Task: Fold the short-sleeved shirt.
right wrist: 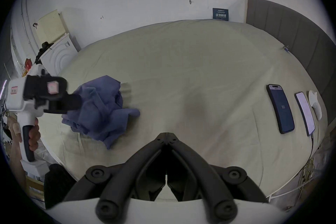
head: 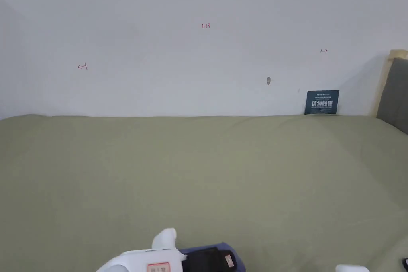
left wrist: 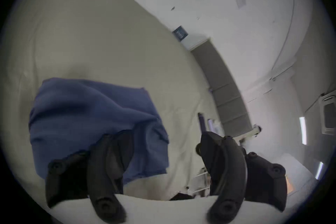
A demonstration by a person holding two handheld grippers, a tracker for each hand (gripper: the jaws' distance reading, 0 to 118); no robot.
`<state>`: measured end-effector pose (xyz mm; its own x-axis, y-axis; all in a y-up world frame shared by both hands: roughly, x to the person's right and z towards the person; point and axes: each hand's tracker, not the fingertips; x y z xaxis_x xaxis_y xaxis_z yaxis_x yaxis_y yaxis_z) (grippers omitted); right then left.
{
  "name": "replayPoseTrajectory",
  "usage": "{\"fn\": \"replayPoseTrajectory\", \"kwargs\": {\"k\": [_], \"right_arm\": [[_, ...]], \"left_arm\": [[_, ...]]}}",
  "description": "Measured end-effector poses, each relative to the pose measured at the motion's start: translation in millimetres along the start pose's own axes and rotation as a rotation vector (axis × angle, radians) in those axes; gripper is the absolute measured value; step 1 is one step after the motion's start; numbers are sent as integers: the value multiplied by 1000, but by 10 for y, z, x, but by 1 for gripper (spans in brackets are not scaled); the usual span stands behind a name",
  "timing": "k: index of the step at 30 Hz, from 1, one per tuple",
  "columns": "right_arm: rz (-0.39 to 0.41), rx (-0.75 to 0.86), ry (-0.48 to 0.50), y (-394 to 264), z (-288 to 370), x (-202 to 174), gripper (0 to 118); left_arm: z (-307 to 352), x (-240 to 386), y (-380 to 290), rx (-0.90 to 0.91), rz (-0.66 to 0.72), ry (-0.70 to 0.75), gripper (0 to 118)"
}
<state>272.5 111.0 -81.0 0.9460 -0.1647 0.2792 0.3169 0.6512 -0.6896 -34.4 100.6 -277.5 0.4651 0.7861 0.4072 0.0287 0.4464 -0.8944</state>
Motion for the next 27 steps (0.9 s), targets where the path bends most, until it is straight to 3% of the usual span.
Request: {"fn": "replayPoseTrajectory", "kwargs": {"k": [1,3,4,9,11,13,15,17,20,24,27], "right_arm": [[0,-2,0,3,-8,-5,0],[7,-3,3,6,-15,-27,0],[11,-2,3,6,-9,-44,0],[30,-1,10,-8,-12,-86,0],[38,-7,7,-11,-21,-97,0],[43,-6,5,-14,-21,-104,0],[44,-6,9,-14,-28,-111,0],[49,-7,14,-15,-28,-139,0],[43,10,76,42,48,-219,0],[74,63,232,310,146,-566,0],[114,-42,234,493,-97,-928,0]], "left_arm": [[62,30,36,11,-16,6,68],[71,12,83,31,-45,78,25],[34,-8,85,27,-46,106,16],[-576,-178,-174,-187,3,71,15],[-774,-298,-399,-265,-15,119,1],[-872,-388,-572,-266,-5,147,1],[-718,-344,-554,-157,51,100,1],[-616,-236,-477,-179,47,112,1],[-232,-45,-294,-172,-85,45,1],[515,23,39,-105,-210,40,1],[918,-265,204,-58,-191,113,1]]}}
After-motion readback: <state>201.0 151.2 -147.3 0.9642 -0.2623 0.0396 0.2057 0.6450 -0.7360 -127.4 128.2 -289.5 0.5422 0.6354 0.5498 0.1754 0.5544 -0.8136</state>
